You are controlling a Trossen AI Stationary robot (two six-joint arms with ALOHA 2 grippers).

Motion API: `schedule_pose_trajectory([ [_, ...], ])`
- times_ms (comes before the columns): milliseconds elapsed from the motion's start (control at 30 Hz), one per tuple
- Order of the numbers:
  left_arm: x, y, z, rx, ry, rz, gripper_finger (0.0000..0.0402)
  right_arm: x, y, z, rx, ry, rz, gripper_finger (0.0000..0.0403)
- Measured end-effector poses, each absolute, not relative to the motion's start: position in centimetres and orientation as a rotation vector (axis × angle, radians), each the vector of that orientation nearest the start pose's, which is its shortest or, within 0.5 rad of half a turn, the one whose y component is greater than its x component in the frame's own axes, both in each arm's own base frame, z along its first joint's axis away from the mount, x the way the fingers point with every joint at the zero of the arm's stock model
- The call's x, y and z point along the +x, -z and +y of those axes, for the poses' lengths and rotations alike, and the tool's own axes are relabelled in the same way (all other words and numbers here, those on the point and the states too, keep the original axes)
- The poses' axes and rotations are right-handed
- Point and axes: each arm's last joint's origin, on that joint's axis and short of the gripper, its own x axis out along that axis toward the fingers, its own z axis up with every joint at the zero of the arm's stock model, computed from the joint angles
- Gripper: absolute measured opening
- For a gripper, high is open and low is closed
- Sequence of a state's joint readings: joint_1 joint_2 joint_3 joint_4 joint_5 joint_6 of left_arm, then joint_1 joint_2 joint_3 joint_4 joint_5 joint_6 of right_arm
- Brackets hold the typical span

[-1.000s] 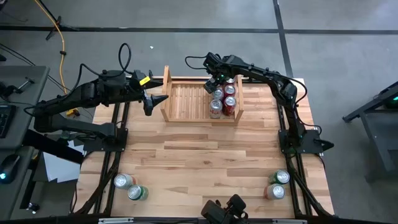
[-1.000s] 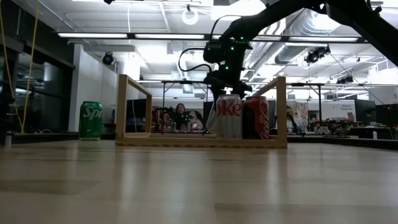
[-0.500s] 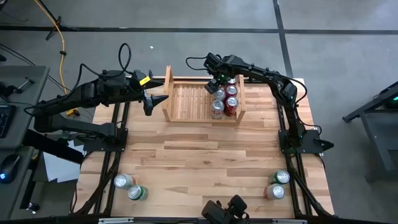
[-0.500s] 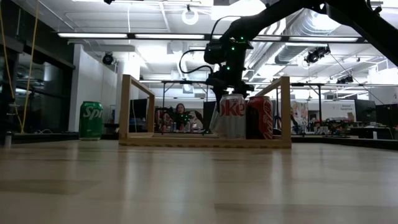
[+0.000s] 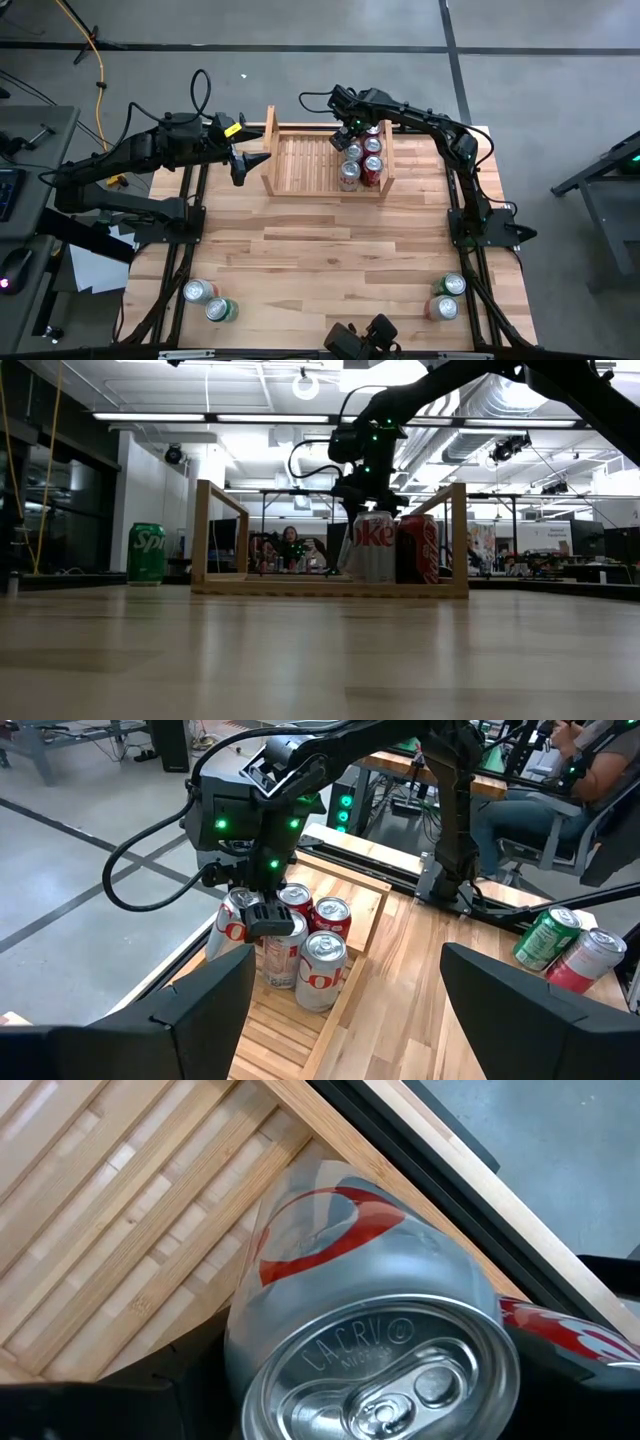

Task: Place canned beverage on shelf
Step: Put the red-silver soda can aligned with the other red-silver soda can on the shelf

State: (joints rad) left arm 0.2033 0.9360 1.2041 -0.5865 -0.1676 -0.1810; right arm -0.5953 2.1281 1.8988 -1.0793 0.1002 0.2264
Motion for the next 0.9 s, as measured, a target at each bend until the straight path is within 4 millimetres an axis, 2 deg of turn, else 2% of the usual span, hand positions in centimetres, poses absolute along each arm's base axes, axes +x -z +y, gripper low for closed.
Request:
schedule_pose_trajectory([
  [300,17.06,-40.87,4.01,-0.183,-0.396,0.286,0.0308,36.01,-23.67,-24.71,0.516,0.738,1.229,0.031],
  [600,17.06,-40.87,4.01,-0.183,-0.395,0.286,0.0308,35.95,-23.64,-24.61,0.523,0.736,1.238,0.0366],
  [900,17.07,-40.85,4.01,-0.182,-0.395,0.287,0.0308,35.93,-23.62,-24.66,0.52,0.74,1.238,0.0374],
])
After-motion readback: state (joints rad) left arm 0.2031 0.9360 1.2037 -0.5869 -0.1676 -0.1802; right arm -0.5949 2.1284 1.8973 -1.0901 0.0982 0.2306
